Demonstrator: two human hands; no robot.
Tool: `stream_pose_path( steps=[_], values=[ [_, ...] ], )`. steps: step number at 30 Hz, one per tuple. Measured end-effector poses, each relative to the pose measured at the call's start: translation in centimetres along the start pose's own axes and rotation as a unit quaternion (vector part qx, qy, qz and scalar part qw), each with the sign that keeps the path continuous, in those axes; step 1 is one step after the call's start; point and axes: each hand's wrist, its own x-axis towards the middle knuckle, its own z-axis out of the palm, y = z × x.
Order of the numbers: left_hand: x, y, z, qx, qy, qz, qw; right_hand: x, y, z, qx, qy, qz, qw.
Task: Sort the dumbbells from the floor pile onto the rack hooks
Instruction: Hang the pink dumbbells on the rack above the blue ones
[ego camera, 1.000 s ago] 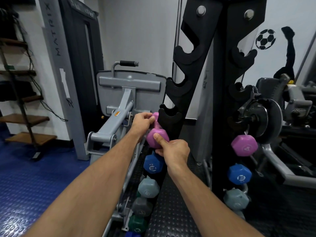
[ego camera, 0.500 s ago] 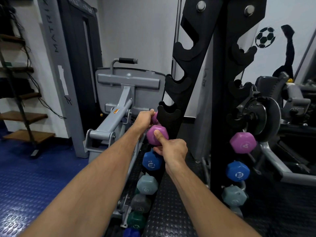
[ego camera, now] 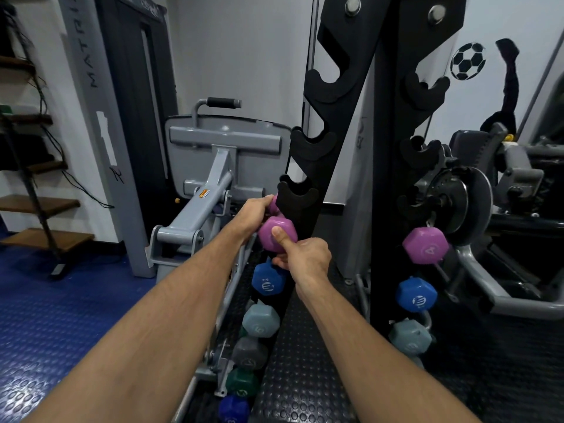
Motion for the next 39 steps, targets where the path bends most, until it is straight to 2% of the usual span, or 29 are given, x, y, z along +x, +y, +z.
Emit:
stream_pose_path(
  steps=[9, 14, 17, 22, 29, 32, 36, 39],
  values=[
    [-2.3, 0.6, 0.5, -0.002, -0.018, -0.035, 0.999, 0.7, -0.6, -1.3, -0.153, -0.034, -0.046, 0.987],
    [-4.5, 0.3, 0.0, 0.051, 0.035, -0.006, 0.998, -1.1, -0.9, -3.4, -0.234, -0.041, -0.093, 0.967],
    [-8.3, 0.5, 0.5, 0.104, 0.08, 0.047, 0.99, -3.1, 0.0, -4.9, -0.248, -0.052, -0.118, 0.96],
    [-14.8, -2.2, 1.2, 0.128, 0.118, 0.093, 0.98, -5.8, 5.0, -8.7, -0.3, -0.079, -0.15, 0.939],
    [-25.5, -10.3, 4.7, 0.2, 0.124, 0.112, 0.965, -9.8, 14.8, -14.2, -0.358, -0.179, -0.097, 0.911],
    [-28.8, -14.9, 6.6, 0.228, 0.088, 0.077, 0.967, -11.5, 19.6, -15.6, -0.366, -0.196, -0.05, 0.908],
    [-32.0, -21.9, 9.1, 0.249, 0.026, -0.048, 0.967, -13.9, 26.8, -17.0, -0.38, -0.206, 0.026, 0.901],
    [-34.0, -26.6, 10.7, 0.28, -0.02, -0.124, 0.952, -15.4, 31.8, -17.8, -0.389, -0.225, 0.094, 0.888]
  ],
)
